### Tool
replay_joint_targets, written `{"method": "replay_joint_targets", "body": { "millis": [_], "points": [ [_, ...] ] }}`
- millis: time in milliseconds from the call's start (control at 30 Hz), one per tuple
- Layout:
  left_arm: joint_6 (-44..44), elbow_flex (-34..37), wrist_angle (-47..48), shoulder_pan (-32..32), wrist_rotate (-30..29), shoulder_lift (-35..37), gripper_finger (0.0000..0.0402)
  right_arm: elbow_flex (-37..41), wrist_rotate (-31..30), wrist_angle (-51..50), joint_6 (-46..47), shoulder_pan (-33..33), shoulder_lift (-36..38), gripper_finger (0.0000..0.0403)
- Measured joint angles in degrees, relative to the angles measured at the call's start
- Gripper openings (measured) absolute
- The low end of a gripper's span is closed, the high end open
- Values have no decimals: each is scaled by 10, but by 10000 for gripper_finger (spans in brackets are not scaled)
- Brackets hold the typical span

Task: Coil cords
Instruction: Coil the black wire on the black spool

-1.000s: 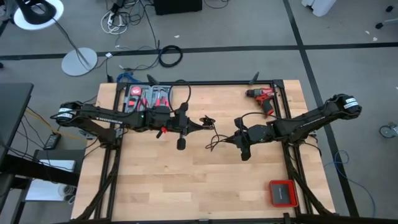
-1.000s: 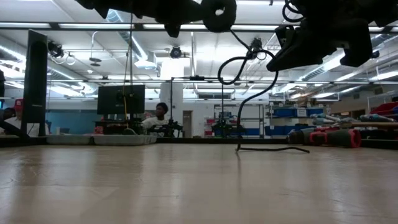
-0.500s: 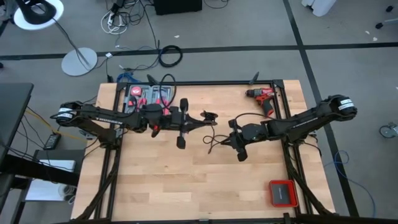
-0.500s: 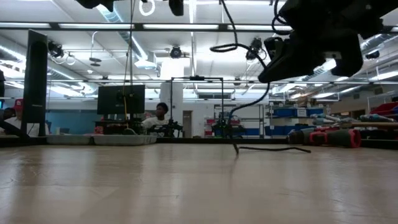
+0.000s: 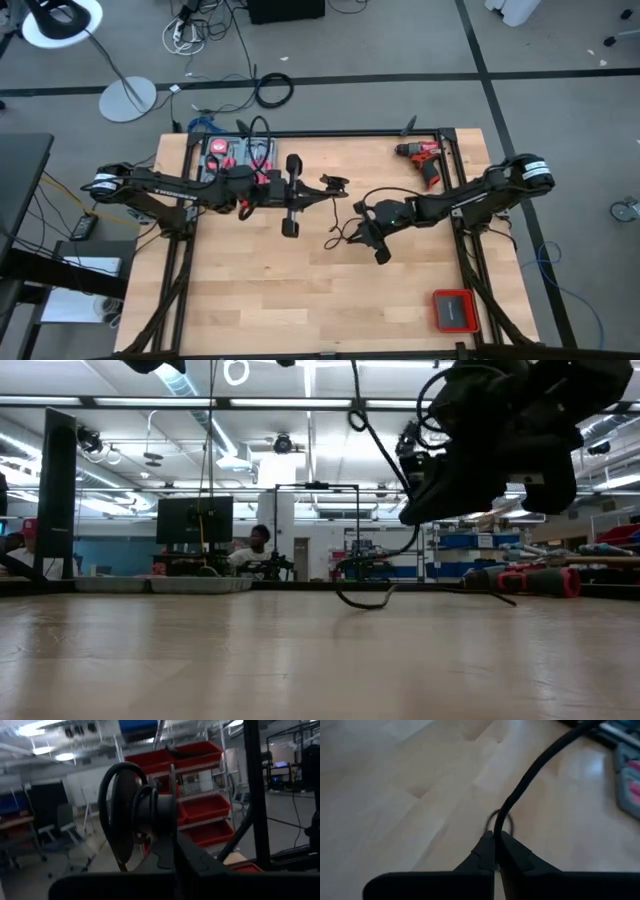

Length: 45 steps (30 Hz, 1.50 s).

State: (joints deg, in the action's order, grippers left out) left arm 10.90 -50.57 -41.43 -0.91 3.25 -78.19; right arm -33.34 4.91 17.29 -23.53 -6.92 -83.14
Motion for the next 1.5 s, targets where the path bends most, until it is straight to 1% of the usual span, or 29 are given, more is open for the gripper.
{"method": "replay_joint_targets", "body": {
  "millis": [167,333,533,733,933,1000,1033,1100,1233,1300,1367,1500],
  "points": [
    [36,0,-38,0,0,0,0,0,24,-10,22,0,-22,6],
    [68,0,-59,0,-2,0,0,0,29,-49,35,-2,-18,6],
    [85,0,-73,0,-10,0,0,0,42,-51,42,-2,-18,6],
    [132,0,-80,0,-41,-1,0,0,42,-50,53,-2,-18,5],
    [181,0,-77,1,-107,-7,0,0,42,-49,60,-2,-18,5],
    [187,0,-83,5,-113,-14,0,0,41,-44,60,-2,-18,5],
    [184,0,-81,9,-110,-19,0,-2,37,-47,59,-2,-18,5],
    [164,0,-67,16,-84,-25,0,-5,33,-52,56,-2,-19,5],
    [98,0,-40,32,-4,-39,0,-10,33,-59,52,-2,-19,5],
    [64,0,-25,40,27,-40,0,-10,33,-68,48,-2,-19,5],
    [39,0,-14,48,39,-39,0,-10,33,-73,48,-2,-19,5],
    [22,0,-7,55,45,-39,0,-11,26,-101,55,-2,-19,5]
  ]
}}
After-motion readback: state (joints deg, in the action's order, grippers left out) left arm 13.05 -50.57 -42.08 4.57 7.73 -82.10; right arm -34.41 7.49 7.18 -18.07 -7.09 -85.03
